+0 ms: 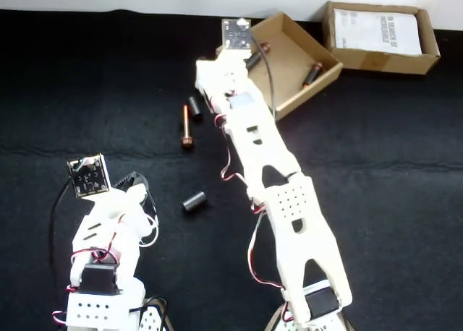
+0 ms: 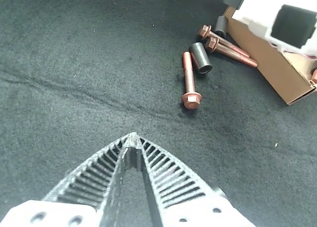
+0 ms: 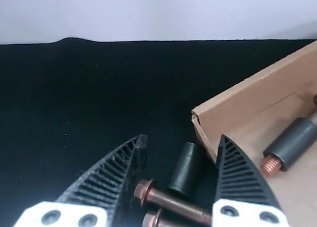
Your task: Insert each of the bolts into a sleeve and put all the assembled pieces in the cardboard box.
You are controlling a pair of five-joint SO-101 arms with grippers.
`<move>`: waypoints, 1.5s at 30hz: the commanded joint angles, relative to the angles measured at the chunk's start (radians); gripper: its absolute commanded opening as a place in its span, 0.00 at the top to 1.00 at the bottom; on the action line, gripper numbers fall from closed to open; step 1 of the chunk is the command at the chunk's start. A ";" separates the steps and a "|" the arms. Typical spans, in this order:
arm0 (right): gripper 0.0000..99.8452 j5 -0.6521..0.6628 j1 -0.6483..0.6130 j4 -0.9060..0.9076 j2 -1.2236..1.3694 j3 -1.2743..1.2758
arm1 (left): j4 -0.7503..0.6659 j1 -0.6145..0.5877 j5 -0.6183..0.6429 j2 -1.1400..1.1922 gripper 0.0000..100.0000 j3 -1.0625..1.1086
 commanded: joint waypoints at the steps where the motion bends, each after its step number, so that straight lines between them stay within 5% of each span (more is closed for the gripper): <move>1: 0.80 -0.002 -0.038 -0.015 0.053 -0.120 | 0.002 -0.010 -0.003 -0.008 0.99 0.016; 7: 0.80 -0.002 -0.041 -0.005 0.177 -0.286 | 0.002 -0.025 -0.003 -0.008 0.99 0.016; 16: 0.80 -0.006 -0.096 0.302 0.202 -0.446 | 0.000 -0.036 -0.003 -0.010 0.99 0.016; 28: 0.80 -0.003 -0.094 0.441 0.202 -0.584 | 0.002 -0.036 -0.003 -0.010 0.99 0.016; 32: 0.80 0.003 -0.101 0.417 0.202 -0.645 | 0.002 -0.036 -0.003 -0.010 0.99 0.016; 36: 0.80 0.153 -0.125 0.349 0.202 -0.694 | 0.002 -0.036 -0.003 -0.010 0.99 0.016; 45: 0.80 0.285 -0.122 0.021 0.231 -0.602 | 0.002 -0.036 -0.003 -0.010 0.99 0.016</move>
